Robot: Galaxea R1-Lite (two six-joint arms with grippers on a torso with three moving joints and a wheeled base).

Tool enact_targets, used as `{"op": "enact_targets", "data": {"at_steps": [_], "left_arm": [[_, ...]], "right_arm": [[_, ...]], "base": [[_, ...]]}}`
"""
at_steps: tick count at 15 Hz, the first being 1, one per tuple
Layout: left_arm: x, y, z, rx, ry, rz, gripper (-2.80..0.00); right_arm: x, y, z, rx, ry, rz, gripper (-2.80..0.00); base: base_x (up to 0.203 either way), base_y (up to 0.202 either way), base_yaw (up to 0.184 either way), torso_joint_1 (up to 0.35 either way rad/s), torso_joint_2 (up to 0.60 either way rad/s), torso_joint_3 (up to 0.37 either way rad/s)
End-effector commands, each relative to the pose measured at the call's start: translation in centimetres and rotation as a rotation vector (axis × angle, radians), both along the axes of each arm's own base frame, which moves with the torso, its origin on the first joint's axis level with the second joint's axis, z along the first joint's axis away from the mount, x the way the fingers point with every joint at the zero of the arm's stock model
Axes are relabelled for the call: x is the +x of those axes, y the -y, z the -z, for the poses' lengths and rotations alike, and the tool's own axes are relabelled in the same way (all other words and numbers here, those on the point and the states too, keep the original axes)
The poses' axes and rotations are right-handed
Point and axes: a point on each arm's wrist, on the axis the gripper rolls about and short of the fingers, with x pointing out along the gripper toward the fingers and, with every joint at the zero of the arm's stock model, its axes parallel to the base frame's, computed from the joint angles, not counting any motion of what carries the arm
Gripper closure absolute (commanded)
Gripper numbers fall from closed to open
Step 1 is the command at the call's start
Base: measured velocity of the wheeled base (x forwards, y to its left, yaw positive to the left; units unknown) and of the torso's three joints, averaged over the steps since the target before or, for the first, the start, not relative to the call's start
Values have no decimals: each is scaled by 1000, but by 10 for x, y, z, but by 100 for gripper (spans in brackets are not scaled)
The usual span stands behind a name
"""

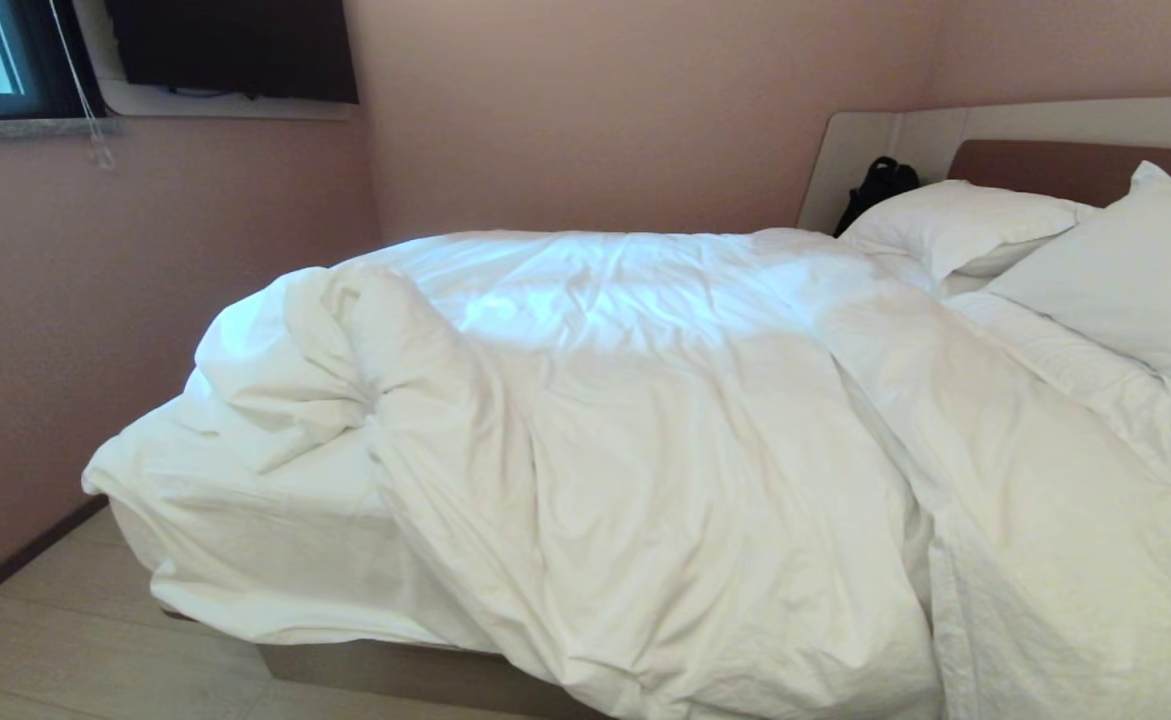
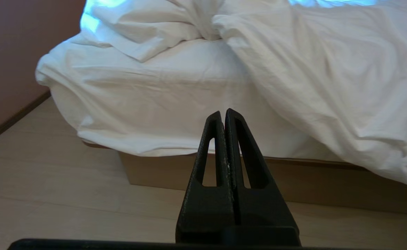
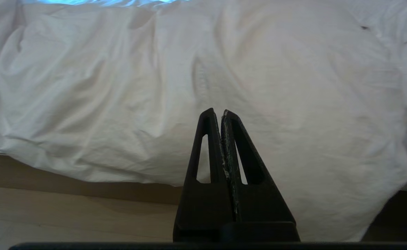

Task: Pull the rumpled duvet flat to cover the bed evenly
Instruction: Hold the folded corner of the quilt

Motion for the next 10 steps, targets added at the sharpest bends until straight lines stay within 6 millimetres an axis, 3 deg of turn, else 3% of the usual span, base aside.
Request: {"op": "enact_targets", "data": {"at_steps": [1,10], "left_arm": [[0,0,0,1,0,0,0],[0,0,0,1,0,0,0]], "right_arm": [[0,0,0,0,0,0,0],[0,0,0,0,0,0,0]], "base": [[0,195,1,3,7,-2],[0,194,0,1,3,0]]}}
